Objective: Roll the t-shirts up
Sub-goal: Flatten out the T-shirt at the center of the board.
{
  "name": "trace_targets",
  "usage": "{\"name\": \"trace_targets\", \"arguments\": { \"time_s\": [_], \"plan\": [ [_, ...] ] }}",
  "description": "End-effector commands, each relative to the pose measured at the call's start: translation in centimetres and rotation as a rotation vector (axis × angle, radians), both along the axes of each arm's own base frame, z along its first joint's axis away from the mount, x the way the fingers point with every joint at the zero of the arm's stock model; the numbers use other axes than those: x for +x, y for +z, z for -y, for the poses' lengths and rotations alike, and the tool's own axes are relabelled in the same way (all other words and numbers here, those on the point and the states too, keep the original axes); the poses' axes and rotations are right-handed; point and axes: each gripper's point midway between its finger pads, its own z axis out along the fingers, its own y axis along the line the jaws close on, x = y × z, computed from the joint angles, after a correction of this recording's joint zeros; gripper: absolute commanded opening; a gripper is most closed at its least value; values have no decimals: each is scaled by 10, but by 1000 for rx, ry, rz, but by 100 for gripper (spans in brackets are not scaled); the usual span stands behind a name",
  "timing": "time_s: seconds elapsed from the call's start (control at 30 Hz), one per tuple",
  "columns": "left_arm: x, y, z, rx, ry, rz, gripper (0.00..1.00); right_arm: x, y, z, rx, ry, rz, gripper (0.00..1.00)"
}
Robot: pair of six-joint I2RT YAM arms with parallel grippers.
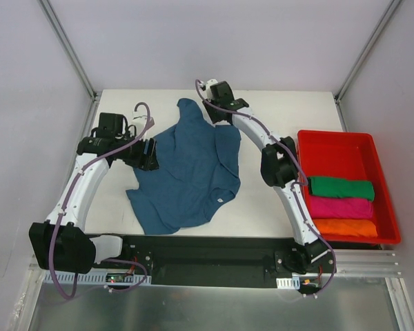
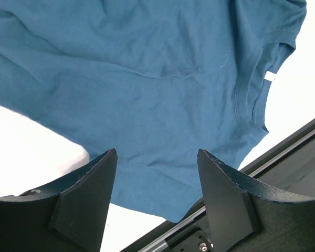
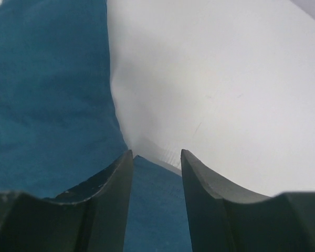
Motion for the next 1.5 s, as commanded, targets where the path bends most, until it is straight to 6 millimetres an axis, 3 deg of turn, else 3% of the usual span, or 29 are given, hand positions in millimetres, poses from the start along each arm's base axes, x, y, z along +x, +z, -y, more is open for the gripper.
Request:
{"name": "trace_targets", "arguments": {
  "time_s": [0.0,0.23,0.33,0.5,0.63,0.8,1.0,1.17,1.3,1.33,1.47],
  "plan": [
    [-8,4,-8,3,34,10,63,-16,-12,5,-30,-2,-67,45],
    [-10,3,-13,-12,56,13,63,-22,-18,2,-46,36,-109,45],
    [-10,10,-16,-14,63,38,64,-35,-27,8,-91,44,-157,44],
    [-10,14,-18,-4,58,63,65,-54,-25,12,-96,85,-211,47],
    [-13,4,-17,-7,54,34,65,-62,-9,6,-55,94,-207,54],
    [-16,-10,-12,-34,48,-33,65,-92,-23,10,-103,100,-288,57],
    [-15,-13,-13,-28,48,-41,65,-112,-1,16,-124,99,-265,62],
    [-25,-51,-11,-43,87,-210,62,-119,21,22,-141,106,-228,64],
    [-28,-76,-12,-34,98,-318,50,-133,27,23,-156,132,-231,64],
    [-27,-83,-12,-30,99,-348,38,-138,25,24,-158,138,-246,63],
    [-21,-86,-8,-55,84,-376,20,-168,8,25,-175,169,-323,62]
  ]
}}
